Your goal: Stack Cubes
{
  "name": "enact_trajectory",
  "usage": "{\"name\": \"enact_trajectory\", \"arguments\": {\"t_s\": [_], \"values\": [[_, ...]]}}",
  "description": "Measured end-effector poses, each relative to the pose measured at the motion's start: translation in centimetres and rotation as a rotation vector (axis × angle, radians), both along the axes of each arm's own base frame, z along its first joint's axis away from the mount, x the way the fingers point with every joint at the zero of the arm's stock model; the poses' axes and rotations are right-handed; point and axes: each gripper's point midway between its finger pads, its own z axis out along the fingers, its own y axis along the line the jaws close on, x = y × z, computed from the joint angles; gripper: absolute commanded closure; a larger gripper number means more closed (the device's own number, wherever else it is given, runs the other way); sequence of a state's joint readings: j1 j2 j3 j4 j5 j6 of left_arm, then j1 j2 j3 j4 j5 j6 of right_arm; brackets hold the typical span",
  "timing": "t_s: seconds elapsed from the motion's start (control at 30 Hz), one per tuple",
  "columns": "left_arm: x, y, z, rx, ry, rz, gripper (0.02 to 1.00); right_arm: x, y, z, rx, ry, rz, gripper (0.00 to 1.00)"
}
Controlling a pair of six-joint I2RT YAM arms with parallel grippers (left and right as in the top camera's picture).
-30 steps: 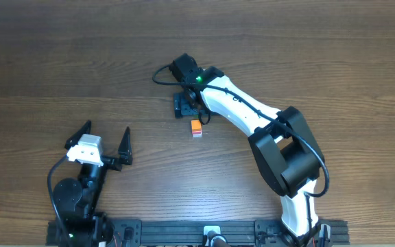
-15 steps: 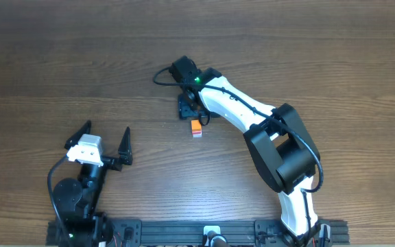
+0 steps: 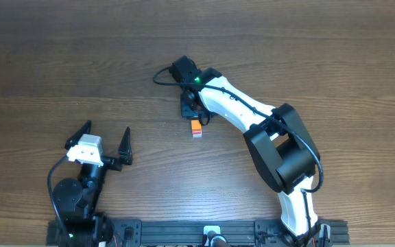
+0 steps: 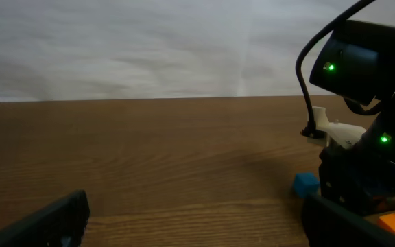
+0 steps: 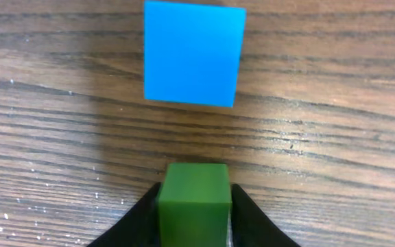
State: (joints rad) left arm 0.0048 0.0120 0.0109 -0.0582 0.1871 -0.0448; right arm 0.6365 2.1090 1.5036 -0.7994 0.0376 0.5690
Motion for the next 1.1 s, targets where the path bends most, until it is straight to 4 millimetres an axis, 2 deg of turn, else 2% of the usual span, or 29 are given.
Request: {"name": "enact_trajectory", "arguments": {"t_s": [0.33,0.47,0.8,1.0,1.1], "values": [[0.0,0.0,0.0,0.000,0.000,0.000,0.020,0.1,0.1,0.1,0.004,-0.003,-0.002,0.792],[0.0,0.0,0.0,0.000,0.000,0.000,0.023,0.0,0.1,0.7,-0.001,0.009,0.000,0.831],[0.0,0.0,0.0,0.000,0.000,0.000,0.020,0.8,0.6,4.5,-0.008,0.005,0.008,0.871],[0.0,0.0,0.0,0.000,0.000,0.000,0.020,-0.4,-0.4,6.4,-0.030,0.030,0.011,0.908],[0.0,0.0,0.0,0.000,0.000,0.000,0.020,-1.2,-1.0,8.3,-0.028,0.030,0.005,0.901]]}}
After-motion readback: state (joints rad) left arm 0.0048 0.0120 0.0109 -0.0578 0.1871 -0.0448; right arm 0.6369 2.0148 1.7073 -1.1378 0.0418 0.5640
